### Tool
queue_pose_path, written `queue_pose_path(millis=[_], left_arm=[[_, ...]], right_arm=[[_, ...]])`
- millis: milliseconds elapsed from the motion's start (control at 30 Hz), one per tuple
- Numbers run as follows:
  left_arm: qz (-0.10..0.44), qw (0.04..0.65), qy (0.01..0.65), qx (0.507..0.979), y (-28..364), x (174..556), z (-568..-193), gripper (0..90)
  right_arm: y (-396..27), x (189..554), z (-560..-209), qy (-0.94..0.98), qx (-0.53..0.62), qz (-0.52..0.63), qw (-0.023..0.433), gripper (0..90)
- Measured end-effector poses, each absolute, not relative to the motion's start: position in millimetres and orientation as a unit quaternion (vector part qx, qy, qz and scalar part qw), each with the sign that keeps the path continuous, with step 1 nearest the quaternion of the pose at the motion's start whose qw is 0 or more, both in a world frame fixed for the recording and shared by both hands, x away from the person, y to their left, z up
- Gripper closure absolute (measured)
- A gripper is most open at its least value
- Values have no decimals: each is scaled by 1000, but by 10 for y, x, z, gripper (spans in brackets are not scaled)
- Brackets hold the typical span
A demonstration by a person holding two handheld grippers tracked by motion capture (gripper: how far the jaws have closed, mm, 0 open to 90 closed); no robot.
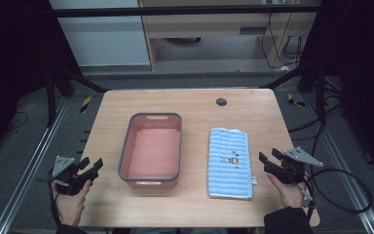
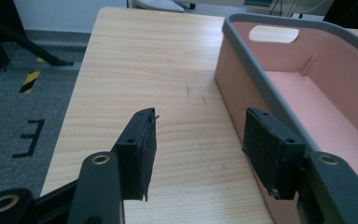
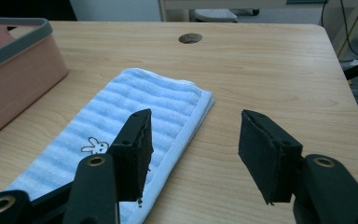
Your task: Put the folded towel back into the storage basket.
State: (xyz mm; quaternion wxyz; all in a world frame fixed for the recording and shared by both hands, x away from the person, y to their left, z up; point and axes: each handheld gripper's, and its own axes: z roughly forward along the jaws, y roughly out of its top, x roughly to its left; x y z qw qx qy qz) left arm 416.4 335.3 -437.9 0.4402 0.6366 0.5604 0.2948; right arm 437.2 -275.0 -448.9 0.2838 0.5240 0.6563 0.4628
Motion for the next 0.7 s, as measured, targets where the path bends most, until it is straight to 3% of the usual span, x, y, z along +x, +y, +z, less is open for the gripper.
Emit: queue_pose_path(millis=[233,700], left_arm=[[315,452,537,639,3280,4125,-4232,413],[313,463,511,653,3112,4232,-4072,416]], right_arm=[[-2771,4414,-4473,664,523,462,268,462],[-2747,4516,-4262,675,505,455,285,478]])
